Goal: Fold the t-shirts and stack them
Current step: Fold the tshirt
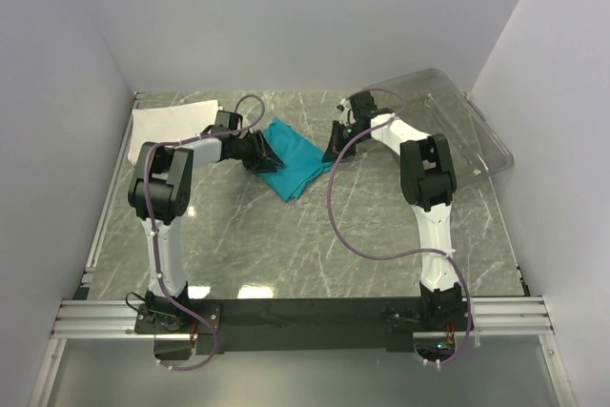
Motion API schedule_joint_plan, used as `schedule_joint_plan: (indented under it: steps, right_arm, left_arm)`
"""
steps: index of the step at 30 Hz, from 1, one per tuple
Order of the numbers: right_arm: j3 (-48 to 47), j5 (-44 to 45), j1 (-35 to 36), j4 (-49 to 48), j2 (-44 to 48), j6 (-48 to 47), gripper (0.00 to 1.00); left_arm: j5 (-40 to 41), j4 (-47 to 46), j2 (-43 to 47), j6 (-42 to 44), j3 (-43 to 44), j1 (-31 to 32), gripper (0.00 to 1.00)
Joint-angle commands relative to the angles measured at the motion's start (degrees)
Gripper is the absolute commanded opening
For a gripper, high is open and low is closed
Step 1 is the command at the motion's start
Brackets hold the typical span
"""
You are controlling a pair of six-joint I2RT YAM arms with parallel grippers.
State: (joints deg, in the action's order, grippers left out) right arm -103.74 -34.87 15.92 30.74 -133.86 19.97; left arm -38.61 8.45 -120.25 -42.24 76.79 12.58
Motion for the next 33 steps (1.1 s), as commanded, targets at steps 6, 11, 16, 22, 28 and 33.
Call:
schedule_joint_plan:
  steps: [6,11,16,22,28,33]
  right_arm:
    - [-1.90,-3.59,-1.33,2.83,3.86,-7.20,0.15]
    - [0.54,-14.95,-1.33,3.45,10.54,-19.42,0.28]
    - [6.44,-19.44,-1.25,0.72,17.67,-22.42,0.28]
    - [12.50,-19.45,-1.33,1.87,22.58,-25.67,0.28]
    - [18.39,-19.44,-1.42,-0.07,26.02,-25.59,0.27]
    - [20.42,-19.27,-1.60,-1.03,27.69,-25.07,0.27]
  left_arm:
    - [2.84,-1.68,5.53,3.47,3.62,0.08,0.54]
    - [6.87,-3.17,7.14,4.54,11.00,-0.01,0.64]
    - [4.95,-2.55,-3.31,-0.99,21.27,-0.27,0.55]
    - [4.50,-10.91,-11.41,-9.08,26.38,-0.19,0.40]
    - [7.39,-5.06,-20.10,-9.71,38.24,-0.19,0.37]
    - [11.89,0.16,-26.16,-10.05,43.60,-0.45,0.47]
